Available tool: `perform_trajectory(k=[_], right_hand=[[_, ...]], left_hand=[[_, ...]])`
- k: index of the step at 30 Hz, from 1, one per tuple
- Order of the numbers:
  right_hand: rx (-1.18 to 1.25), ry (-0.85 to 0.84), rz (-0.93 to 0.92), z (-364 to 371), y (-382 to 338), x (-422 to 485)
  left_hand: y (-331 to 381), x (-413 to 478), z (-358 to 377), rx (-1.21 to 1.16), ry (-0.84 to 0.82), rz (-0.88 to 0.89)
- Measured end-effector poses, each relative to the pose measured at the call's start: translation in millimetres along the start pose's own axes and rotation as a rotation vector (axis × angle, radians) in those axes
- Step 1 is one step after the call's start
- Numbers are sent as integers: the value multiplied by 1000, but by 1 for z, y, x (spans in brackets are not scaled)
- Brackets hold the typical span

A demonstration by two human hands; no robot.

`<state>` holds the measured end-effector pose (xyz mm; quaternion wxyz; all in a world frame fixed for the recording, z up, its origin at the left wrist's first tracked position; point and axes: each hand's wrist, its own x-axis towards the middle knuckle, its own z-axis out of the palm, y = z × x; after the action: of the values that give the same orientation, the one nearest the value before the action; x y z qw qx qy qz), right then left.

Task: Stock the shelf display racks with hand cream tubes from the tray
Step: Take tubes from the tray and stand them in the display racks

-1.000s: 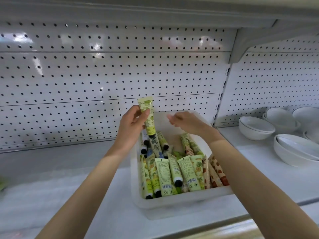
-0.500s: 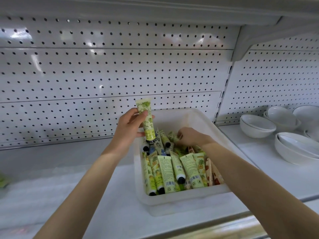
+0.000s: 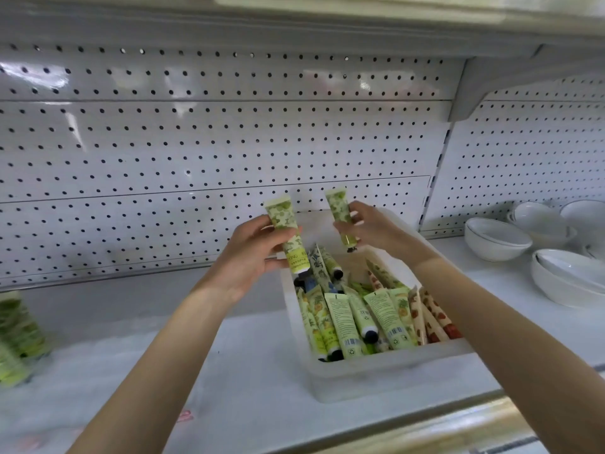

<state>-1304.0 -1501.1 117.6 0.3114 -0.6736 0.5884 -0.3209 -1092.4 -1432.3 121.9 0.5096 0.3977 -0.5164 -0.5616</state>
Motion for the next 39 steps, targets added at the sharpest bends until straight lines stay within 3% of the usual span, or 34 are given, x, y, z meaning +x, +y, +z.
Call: perform_trajectory(k=[12,17,39], right_hand=[[420,41,-32,23,-66,-92],[454,41,-50,35,-74,-112],[520,-363,-213,134,-117,-200]], left_hand=[[10,-22,-19,77,33,166],[15,-51,-22,84,65,212],[23,-242,-69,196,373,144]])
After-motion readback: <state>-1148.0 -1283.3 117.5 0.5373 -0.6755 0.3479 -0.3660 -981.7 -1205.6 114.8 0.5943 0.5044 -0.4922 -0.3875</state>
